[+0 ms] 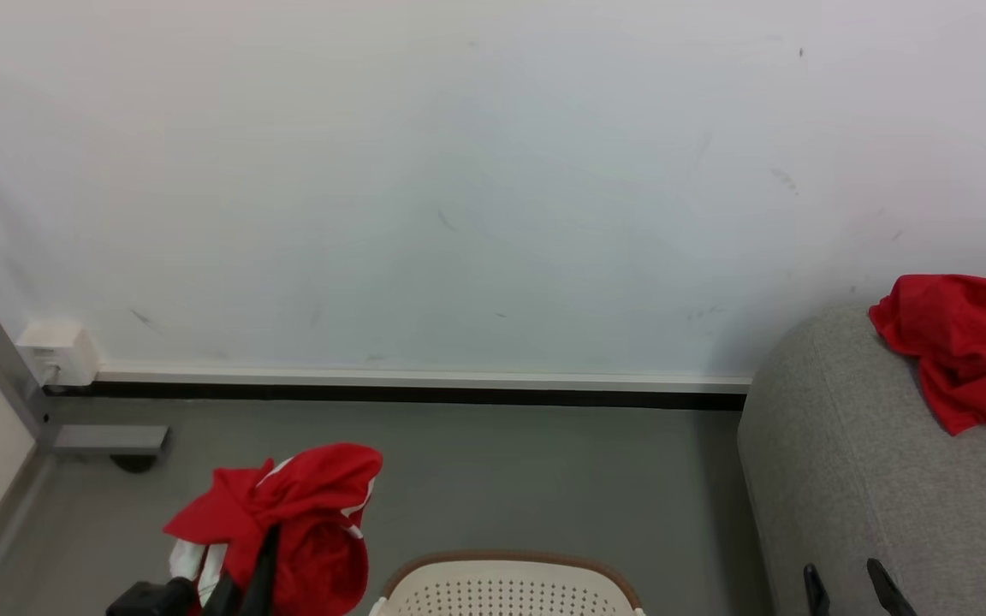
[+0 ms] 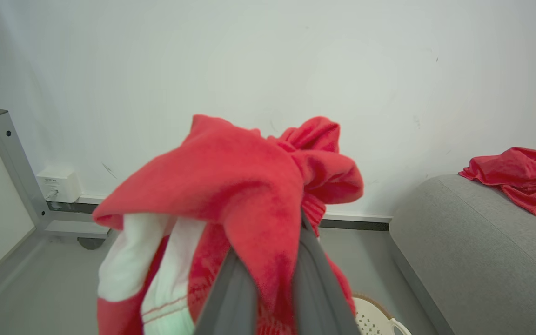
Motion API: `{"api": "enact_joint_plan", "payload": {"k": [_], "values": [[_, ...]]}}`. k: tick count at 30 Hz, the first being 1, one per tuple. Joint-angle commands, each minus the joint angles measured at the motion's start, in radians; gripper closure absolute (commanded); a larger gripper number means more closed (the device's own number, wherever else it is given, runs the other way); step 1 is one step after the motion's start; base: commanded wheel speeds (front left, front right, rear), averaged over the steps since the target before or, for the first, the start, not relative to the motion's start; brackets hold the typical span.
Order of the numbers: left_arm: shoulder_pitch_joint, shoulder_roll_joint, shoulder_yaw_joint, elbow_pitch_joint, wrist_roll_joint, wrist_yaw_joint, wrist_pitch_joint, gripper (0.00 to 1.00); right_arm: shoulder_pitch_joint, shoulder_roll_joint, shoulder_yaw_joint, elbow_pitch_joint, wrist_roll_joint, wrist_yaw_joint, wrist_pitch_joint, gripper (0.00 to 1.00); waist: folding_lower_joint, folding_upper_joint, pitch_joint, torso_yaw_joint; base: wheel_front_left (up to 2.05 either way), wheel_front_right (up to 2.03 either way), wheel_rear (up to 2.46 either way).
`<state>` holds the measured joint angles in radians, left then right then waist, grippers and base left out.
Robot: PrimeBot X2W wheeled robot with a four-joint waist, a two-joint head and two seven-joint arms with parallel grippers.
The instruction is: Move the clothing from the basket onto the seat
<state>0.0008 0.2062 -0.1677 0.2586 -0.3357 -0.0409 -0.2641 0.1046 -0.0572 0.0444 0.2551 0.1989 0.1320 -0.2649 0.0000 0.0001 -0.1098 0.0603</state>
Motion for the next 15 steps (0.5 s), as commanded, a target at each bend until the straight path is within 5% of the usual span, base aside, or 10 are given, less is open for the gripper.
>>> {"api": "enact_joint_plan", "payload": {"k": [1, 7, 15], "values": [[-0.003, 0.001, 0.004, 0.002, 0.005, -0.001, 0.0, 1.0, -0.005, -0.005, 0.005, 0.0, 0.013, -0.003, 0.001, 0.0, 0.0, -0.0001, 0.002, -0.001, 0.0, 0.0, 0.0], [-0.032, 0.013, -0.032, -0.016, 0.021, -0.037, 0.0, 1.0, -0.056, -0.072, 0.076, -0.035, 0.062, -0.003, 0.001, 0.0, 0.0, -0.0001, 0.022, -0.008, 0.0, 0.0, 0.0], [-0.092, 0.057, -0.12, -0.099, 0.049, -0.071, 0.052, 1.0, -0.168, -0.244, 0.263, -0.132, 0.145, -0.003, 0.001, 0.0, 0.0, -0.0001, 0.047, -0.019, 0.0, 0.0, 0.0]]}}
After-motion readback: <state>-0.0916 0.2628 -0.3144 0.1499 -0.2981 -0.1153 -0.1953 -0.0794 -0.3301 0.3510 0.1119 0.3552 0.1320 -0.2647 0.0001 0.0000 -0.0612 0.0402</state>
